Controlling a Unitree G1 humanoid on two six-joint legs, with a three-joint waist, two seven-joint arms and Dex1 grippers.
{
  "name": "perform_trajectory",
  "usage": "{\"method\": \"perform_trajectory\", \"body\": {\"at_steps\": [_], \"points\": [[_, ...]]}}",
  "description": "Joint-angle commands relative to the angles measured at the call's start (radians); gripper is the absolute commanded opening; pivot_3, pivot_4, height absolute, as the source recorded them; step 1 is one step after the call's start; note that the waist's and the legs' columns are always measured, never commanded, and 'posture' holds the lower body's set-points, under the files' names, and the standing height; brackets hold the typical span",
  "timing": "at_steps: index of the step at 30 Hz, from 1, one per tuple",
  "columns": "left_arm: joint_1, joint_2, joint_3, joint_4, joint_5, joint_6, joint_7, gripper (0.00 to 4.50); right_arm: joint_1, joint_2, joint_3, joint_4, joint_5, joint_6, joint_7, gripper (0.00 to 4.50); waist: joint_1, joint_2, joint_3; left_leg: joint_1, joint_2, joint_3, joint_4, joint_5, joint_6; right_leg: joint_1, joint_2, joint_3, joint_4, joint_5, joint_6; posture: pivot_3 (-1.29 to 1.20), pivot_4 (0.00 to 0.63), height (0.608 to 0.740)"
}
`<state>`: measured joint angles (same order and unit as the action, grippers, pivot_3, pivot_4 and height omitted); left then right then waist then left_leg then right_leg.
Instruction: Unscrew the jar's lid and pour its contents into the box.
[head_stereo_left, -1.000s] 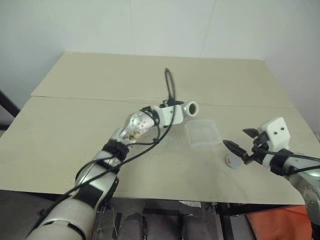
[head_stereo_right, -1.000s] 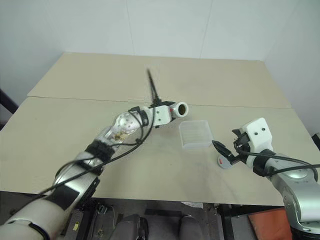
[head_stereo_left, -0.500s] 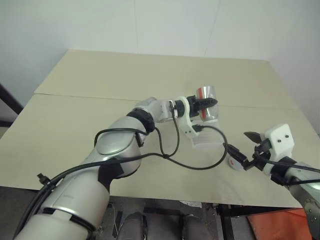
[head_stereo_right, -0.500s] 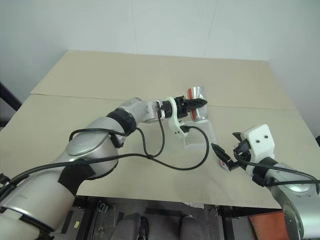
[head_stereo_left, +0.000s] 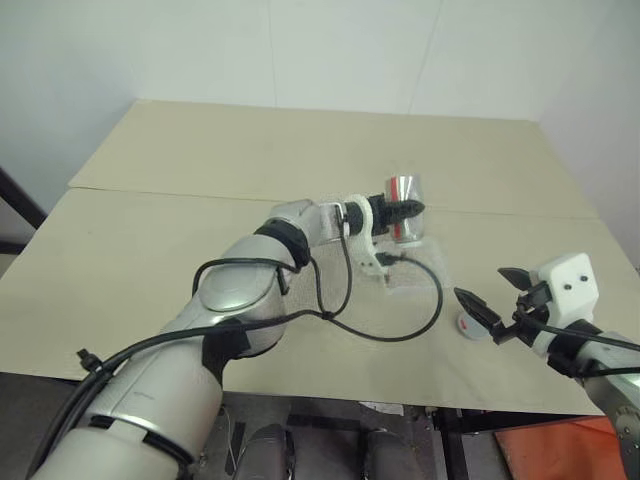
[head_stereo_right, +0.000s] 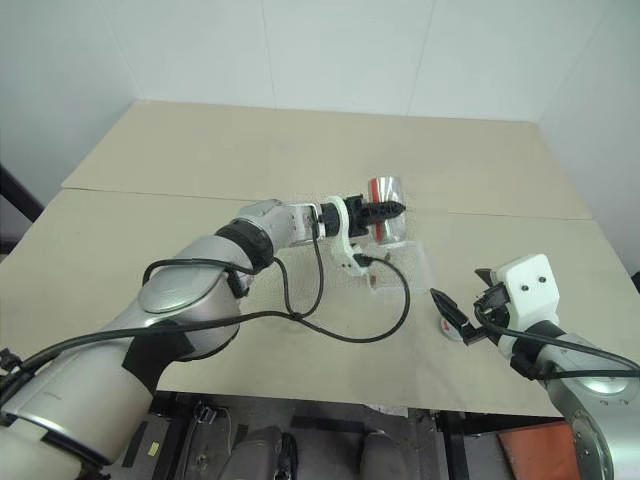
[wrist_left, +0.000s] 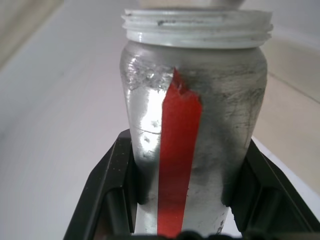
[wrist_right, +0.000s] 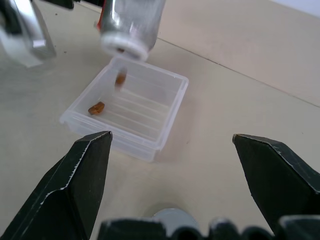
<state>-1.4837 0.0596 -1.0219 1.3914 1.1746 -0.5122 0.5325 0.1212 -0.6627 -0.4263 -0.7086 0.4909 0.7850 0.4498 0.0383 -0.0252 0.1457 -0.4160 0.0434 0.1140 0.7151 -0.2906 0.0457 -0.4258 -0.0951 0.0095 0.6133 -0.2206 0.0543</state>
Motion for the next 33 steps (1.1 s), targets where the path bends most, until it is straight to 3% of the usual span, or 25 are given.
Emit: {"method": "perform_trajectory", "body": {"at_steps": [1,5,8,13,17,22,33], "points": [[0.055,0.011,0.258,-0.006,-0.285,-0.089,-0.239,1.99,-0.021,-0.008,-0.005,0.001,-0.010,-0.031,0.000,4.47,-0.001,0.001,0.000,0.000,0.000,0.000,0.000,0.000,0.000,0.000,0.000,0.000,0.000,0.000,0.000,0.00,0.150,0.740],[0.183,0.002,0.643,-0.052,-0.712,-0.108,-0.660,1.99,-0.015,-0.005,-0.006,0.013,-0.018,-0.046,0.009,4.47,-0.005,0.001,-0.001,0.001,0.001,0.001,0.001,0.003,-0.005,0.000,0.000,0.000,0.002,0.000,0.000,0.00,0.150,0.740],[0.279,-0.030,0.896,-0.144,-1.017,-0.007,-0.906,1.99,-0.015,-0.005,0.000,0.033,-0.025,-0.060,0.017,4.47,-0.011,0.001,-0.001,0.001,0.001,0.001,0.003,0.004,-0.005,0.000,0.000,0.000,0.004,0.000,0.000,0.00,0.150,0.740],[0.490,-0.055,1.029,-0.452,-1.253,0.153,-1.089,1.99,-0.055,-0.014,0.040,0.092,-0.037,-0.086,0.040,4.47,-0.022,0.002,-0.001,0.001,0.000,0.000,0.005,0.004,-0.004,0.003,0.000,-0.001,0.004,0.000,0.000,0.00,0.150,0.740],[0.655,-0.056,1.005,-0.688,-1.256,0.293,-1.061,1.99,-0.106,-0.018,0.090,0.144,-0.063,-0.108,0.055,4.47,-0.027,0.002,-0.001,0.002,0.000,-0.002,0.005,0.004,-0.005,0.003,0.000,0.000,0.005,0.000,0.001,0.00,0.150,0.740],[0.793,-0.047,0.966,-0.843,-1.218,0.390,-1.005,1.99,-0.136,-0.015,0.116,0.150,-0.069,-0.107,0.056,4.47,-0.025,0.002,-0.001,0.003,0.000,-0.002,0.005,0.004,-0.004,0.004,0.000,0.000,0.005,0.000,0.001,0.00,0.150,0.740],[0.887,-0.020,0.938,-0.872,-1.179,0.425,-0.936,1.99,-0.118,-0.001,0.114,0.137,-0.067,-0.110,0.052,4.47,-0.025,0.003,-0.002,0.006,0.000,-0.003,0.004,0.002,-0.001,0.006,0.000,0.001,0.004,0.000,0.001,0.00,0.150,0.740]]}}
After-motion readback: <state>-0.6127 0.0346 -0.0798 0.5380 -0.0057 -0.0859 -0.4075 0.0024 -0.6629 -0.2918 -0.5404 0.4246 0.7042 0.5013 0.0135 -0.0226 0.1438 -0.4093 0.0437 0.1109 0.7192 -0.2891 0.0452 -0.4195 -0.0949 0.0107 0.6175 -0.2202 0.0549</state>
